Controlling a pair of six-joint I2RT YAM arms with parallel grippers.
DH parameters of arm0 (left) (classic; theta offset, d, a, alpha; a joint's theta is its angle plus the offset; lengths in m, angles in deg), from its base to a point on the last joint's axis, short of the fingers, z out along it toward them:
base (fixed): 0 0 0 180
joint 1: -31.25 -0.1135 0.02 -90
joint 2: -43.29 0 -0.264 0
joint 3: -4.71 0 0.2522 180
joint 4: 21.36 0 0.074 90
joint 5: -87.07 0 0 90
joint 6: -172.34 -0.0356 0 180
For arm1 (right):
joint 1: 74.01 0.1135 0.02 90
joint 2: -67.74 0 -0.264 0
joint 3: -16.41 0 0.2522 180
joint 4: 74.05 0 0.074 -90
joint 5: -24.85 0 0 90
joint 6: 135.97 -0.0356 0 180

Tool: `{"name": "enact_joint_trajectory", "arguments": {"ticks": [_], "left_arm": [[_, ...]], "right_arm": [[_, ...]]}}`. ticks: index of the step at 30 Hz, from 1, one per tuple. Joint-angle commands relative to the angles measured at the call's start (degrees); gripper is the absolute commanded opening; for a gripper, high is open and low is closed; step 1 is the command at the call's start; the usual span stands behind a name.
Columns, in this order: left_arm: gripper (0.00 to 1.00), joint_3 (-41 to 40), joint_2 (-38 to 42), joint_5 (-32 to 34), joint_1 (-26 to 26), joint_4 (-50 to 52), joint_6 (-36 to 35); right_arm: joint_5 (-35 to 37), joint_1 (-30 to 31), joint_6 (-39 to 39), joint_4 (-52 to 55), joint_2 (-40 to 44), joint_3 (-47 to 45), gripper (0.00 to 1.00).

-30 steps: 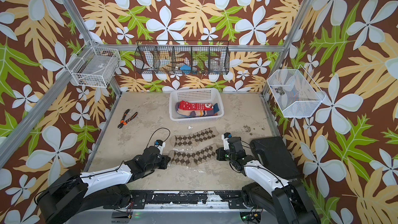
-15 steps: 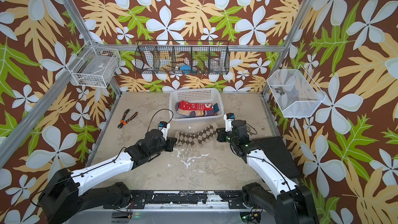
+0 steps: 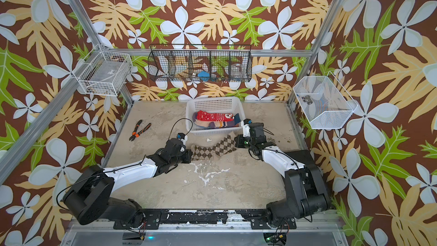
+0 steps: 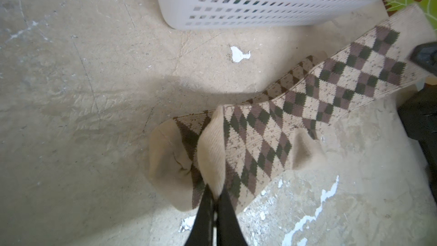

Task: Place the socks together as a pair
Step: Place the sock in the sock, then pick up a pair of socks from the center of the board.

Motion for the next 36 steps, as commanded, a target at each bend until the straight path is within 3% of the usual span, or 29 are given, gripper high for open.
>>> {"name": "enact_joint_trajectory", "arguments": {"ticks": [1,7,14,19,22,25,26,31,33,36], "left_arm": [[0.0,-0.2,-1.5,0.0,-0.8,-2.8,-1.1],[0.0,0.1,-6.2,-2.0,-2.1,-4.6,-2.2],[0.25,0.2,-8.3,-0.2,-2.2,-2.5,-2.4],[0.36,-2.4,-3.3,4.7,-2.9,-3.1,-2.5],[0.49,-4.5,-0.7,3.4,-4.5,-5.1,-2.1],[0.85,-5.5,-0.7,2.4,-4.9,-5.8,-1.8],[0.88,-5.6,-1.0,1.8,-5.0,-6.1,-1.7],[0.89,-6.6,-3.8,-1.4,-5.0,-9.3,-1.0],[0.87,-6.8,-4.6,-2.6,-5.0,-10.8,-0.8],[0.77,-6.1,-6.7,-2.6,-5.0,-11.6,-0.9]], "right_arm": [[-0.1,-0.3,0.3,-2.6,-2.3,0.1,0.0],[2.2,-1.2,-0.3,-4.5,-5.5,-0.5,0.04],[3.9,-3.0,-1.8,-8.1,-6.8,-3.2,0.36],[5.3,-3.4,-1.7,-8.8,-6.1,-4.5,0.45],[4.4,-3.4,-1.9,-9.6,-8.2,-4.4,0.49],[2.4,-3.4,-2.3,-10.8,-10.5,-4.3,0.51],[1.8,-3.4,-2.6,-11.1,-11.2,-4.2,0.51],[-2.2,-3.4,-3.8,-12.4,-14.1,-4.1,0.48],[-4.2,-3.4,-4.6,-13.4,-13.7,-5.0,0.38],[-5.0,-3.4,-5.1,-14.0,-11.7,-6.8,0.25]]}}
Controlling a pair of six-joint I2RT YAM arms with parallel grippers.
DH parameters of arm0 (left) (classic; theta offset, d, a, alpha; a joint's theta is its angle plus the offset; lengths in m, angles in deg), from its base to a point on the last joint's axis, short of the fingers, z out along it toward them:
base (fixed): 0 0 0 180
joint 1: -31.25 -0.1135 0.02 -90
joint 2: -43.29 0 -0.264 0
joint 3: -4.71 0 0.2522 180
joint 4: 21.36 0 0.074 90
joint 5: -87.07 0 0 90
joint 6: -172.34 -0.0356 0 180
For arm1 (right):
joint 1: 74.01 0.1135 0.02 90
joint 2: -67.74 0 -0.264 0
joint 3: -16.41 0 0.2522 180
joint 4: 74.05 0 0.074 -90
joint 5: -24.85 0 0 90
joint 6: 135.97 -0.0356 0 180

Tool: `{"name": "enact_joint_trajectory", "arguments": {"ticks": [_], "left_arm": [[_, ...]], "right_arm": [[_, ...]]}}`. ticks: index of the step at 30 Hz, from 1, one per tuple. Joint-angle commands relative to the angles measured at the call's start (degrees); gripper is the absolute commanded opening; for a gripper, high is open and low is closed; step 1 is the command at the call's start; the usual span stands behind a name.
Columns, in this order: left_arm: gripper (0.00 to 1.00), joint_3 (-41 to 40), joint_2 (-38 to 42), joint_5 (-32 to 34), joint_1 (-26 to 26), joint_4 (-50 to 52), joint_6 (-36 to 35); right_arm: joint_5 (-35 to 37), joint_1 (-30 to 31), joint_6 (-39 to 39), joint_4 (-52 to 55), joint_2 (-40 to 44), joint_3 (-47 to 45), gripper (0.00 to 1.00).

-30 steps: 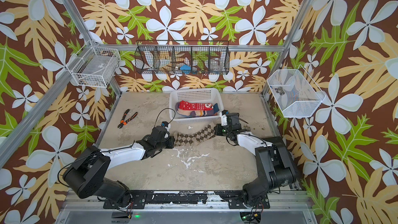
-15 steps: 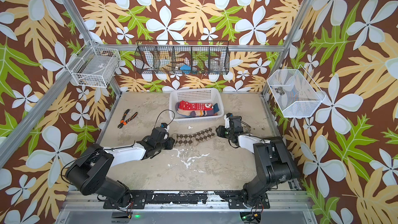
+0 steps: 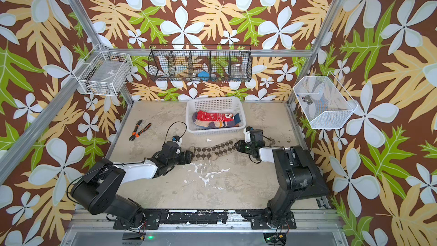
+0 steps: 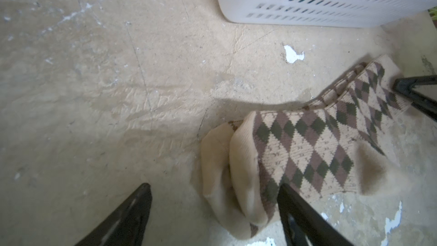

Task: Place the socks together as a pair
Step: Pick up a pair of socks from the center of the board.

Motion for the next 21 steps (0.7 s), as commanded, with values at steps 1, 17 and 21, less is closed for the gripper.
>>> {"name": "enact_joint_trajectory", "arguments": {"ticks": [1,17,21], "left_arm": [[0.73,0.4,-2.2,-2.3,0.0,0.4,0.8],[0.0,-2.0,1.3,-5.0,0.0,2.2,1.8],[0.0,-1.5,5.6,-6.8,0.0,4.0,2.8]], "right_arm": [[-2.5,0.1,-1.1,0.0,2.0,-1.6,0.21],[-5.1,0.1,-3.1,-1.9,17.3,-13.4,0.0],[-5.4,0.1,-3.8,-1.6,21.1,-15.2,0.0]]}}
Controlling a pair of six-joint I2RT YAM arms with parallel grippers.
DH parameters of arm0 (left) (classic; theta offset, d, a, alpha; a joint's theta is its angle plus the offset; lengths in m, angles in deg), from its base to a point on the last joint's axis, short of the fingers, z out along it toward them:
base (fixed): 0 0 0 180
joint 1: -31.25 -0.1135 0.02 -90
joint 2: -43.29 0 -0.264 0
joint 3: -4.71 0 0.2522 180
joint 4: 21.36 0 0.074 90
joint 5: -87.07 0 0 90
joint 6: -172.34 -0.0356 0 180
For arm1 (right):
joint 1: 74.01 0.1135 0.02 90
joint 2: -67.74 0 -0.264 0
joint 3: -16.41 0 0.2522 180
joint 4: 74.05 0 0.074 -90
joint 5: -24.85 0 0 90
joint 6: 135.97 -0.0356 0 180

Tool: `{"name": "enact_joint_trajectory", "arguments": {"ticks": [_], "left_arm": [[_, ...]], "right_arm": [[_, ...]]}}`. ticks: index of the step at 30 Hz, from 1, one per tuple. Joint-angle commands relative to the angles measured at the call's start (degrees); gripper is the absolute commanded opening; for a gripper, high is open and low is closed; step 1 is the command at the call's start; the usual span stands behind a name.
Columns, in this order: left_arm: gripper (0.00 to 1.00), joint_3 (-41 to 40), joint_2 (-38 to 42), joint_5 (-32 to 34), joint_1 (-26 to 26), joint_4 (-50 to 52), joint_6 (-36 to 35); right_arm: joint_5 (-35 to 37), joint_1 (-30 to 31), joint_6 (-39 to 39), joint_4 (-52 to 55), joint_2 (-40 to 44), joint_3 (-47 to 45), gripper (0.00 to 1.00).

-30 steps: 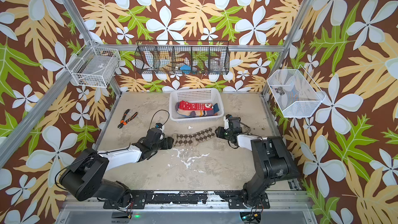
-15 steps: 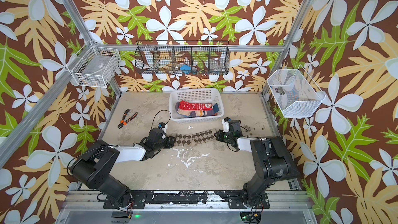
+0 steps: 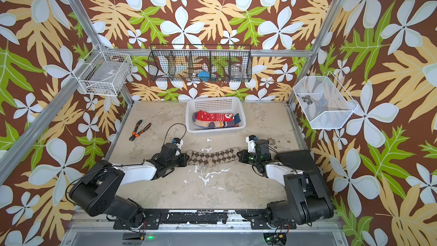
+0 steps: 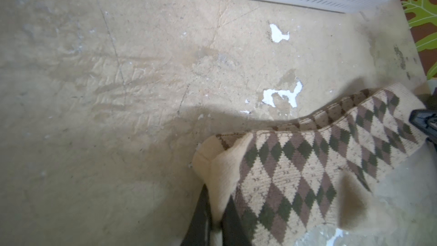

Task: Place the socks together as a pair
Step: Pick up a pair of socks from the center of the board.

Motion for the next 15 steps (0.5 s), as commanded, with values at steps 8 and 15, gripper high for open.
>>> {"name": "enact_joint_trajectory", "arguments": {"ticks": [8,15], "left_arm": [[0.0,0.5,7.0,-3.0,0.0,5.9,1.4],[0.0,8.2,11.1,-5.2,0.0,11.8,1.7]], "right_arm": [[-1.2,0.0,-0.3,1.2,5.6,-1.2,0.0],[-2.0,0.0,0.0,7.5,11.6,4.4,0.0]]}}
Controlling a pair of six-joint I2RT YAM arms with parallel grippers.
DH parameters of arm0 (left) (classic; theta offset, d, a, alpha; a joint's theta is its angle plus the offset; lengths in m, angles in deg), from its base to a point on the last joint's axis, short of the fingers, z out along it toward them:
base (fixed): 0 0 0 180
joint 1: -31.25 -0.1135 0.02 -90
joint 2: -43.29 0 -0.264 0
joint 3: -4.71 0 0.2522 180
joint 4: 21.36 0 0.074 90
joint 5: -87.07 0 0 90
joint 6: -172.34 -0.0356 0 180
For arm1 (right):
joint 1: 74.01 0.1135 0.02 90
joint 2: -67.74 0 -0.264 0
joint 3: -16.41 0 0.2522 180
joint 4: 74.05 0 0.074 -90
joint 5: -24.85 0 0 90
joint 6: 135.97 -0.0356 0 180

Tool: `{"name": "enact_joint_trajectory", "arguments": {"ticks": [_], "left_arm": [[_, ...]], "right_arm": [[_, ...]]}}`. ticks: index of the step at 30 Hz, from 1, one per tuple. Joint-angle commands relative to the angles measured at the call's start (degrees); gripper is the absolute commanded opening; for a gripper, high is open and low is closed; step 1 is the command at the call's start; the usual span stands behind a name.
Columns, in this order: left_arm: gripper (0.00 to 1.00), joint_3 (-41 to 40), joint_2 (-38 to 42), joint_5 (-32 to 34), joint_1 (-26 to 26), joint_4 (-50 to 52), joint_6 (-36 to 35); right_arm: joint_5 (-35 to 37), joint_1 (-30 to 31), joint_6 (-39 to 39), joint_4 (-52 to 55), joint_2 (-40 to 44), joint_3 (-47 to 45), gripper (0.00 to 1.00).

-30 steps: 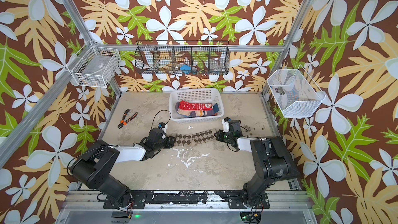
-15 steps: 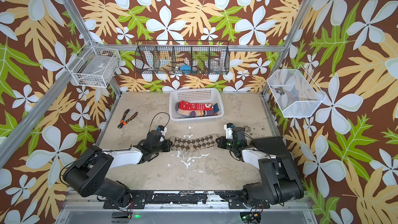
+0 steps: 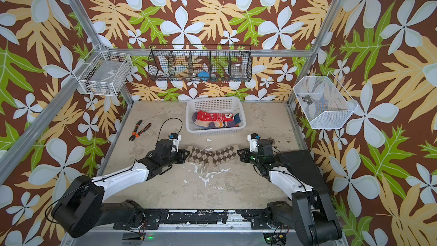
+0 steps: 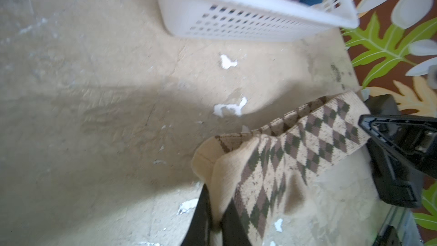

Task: Place the socks together as a pair
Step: Pick up a pair of socks from the center of the board, then place a pair of socks in the bin.

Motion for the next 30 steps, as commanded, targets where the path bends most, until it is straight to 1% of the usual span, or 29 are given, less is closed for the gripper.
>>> {"name": "enact_joint_trajectory", "arguments": {"ticks": [1,5,8,12,15,21,26,30], "left_arm": [[0.0,5.3,0.4,-1.3,0.0,4.1,-0.3],[0.0,15.5,-2.5,-0.1,0.0,7.1,-1.7],[0.0,24.5,-7.2,1.1,-0.6,8.5,-3.1],[0.0,35.3,-15.9,0.1,-3.7,8.8,-3.5],[0.0,42.4,-23.2,0.6,-6.2,9.7,-4.4],[0.0,56.5,-37.4,0.7,-9.9,14.5,-6.6],[0.0,64.7,-45.7,-0.3,-11.8,18.6,-7.7],[0.0,69.2,-50.3,-1.4,-12.3,21.2,-8.9]], "right_arm": [[-0.5,0.0,0.4,3.3,2.1,4.4,0.0],[-0.5,0.0,1.1,6.3,1.7,12.6,0.0],[-0.5,-0.1,2.1,7.4,-1.9,20.1,0.0],[-0.3,-0.4,4.1,9.6,-10.3,31.0,0.0],[-0.3,-0.7,4.5,9.6,-17.3,38.3,0.0],[0.7,-1.2,4.3,9.3,-31.3,49.3,0.0],[-0.1,-1.4,4.6,11.1,-41.8,57.5,0.0],[0.3,-1.9,6.0,13.7,-46.9,61.7,0.0]]}}
